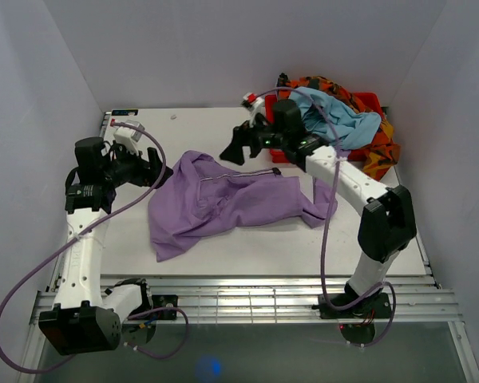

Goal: Fold and stack the trousers
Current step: Move the trousers to the center of the board

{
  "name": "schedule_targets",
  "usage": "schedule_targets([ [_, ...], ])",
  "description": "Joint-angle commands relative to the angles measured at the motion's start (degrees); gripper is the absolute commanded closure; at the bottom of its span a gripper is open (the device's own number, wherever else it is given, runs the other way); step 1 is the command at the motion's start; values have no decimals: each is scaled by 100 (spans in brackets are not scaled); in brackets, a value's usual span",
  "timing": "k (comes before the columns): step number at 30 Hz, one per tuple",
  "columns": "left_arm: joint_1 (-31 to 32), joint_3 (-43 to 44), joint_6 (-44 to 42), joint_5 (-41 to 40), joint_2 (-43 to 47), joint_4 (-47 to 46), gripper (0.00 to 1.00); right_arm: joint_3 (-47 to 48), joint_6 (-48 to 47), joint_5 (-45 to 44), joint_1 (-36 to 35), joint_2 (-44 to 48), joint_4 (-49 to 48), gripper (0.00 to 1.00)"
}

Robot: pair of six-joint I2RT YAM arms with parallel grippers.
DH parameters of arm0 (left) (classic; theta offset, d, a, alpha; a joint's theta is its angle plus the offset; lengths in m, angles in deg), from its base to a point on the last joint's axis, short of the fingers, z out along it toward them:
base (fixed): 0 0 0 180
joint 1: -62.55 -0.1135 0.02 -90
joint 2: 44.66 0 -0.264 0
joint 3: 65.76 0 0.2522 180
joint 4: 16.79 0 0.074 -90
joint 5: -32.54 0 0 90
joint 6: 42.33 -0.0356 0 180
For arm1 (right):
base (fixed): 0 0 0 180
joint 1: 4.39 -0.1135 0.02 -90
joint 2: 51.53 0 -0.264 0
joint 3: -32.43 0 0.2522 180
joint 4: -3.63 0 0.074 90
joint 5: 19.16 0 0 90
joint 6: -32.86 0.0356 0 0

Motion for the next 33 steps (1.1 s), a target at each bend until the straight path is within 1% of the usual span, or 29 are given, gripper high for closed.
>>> schedule_targets([
  [1,-10,206,-506,699,-146,268,7,392,-1149,-259,1392,573,1821,9],
  [2,-10,206,-524,736,-190,259,7,140,-1265,-635,2021,748,2045,11],
  [4,-10,215,-454,710,-304,207,7,-326,-1284,-857,2710,1090,2353,14],
  [5,-10,215,-410,683,-331,128,7,-833,-1258,-936,3305,1214,2381,16],
  [8,-10,101,-139,526,-331,-222,7,-1539,-1082,-1270,4081,1592,2276,19],
  [9,-10,49,-50,490,-322,-320,7,-1942,-1055,-1271,4163,1645,2197,20],
  [12,-10,-22,204,376,-357,-532,7,-2472,-915,-1289,4190,1769,1662,20],
  [13,-10,30,240,349,-375,-541,7,-2795,-706,-1341,4190,1786,1478,19],
  [14,-10,57,249,262,-401,-523,7,-2929,-651,-1394,4181,1761,1128,19],
  [19,-10,136,223,16,-287,-506,7,-3386,-484,-1684,4172,1287,536,17],
  [20,-10,127,206,-11,-278,-506,7,-3448,-501,-1850,4137,1233,431,17],
  [21,-10,127,205,-46,-270,-506,7,-3519,-510,-1895,4120,1189,152,17],
  [23,-10,127,214,-64,-278,-506,7,-3695,-563,-1948,4067,1049,-105,18],
  [26,-10,153,267,-90,-392,-514,7,-3695,-589,-1852,3909,785,-370,25],
  [27,-10,154,267,-99,-436,-514,7,-3686,-572,-1808,3865,715,-405,35],
  [29,-10,189,241,-178,-594,-497,7,-3608,-563,-1562,3742,495,-414,49],
  [30,-10,232,223,-213,-647,-488,7,-3555,-511,-1466,3698,373,-388,62],
  [32,-10,294,110,-240,-832,-418,7,-3450,-484,-1132,3619,328,-247,77],
  [33,-10,338,74,-240,-893,-383,7,-3458,-449,-991,3618,423,-221,87],
])
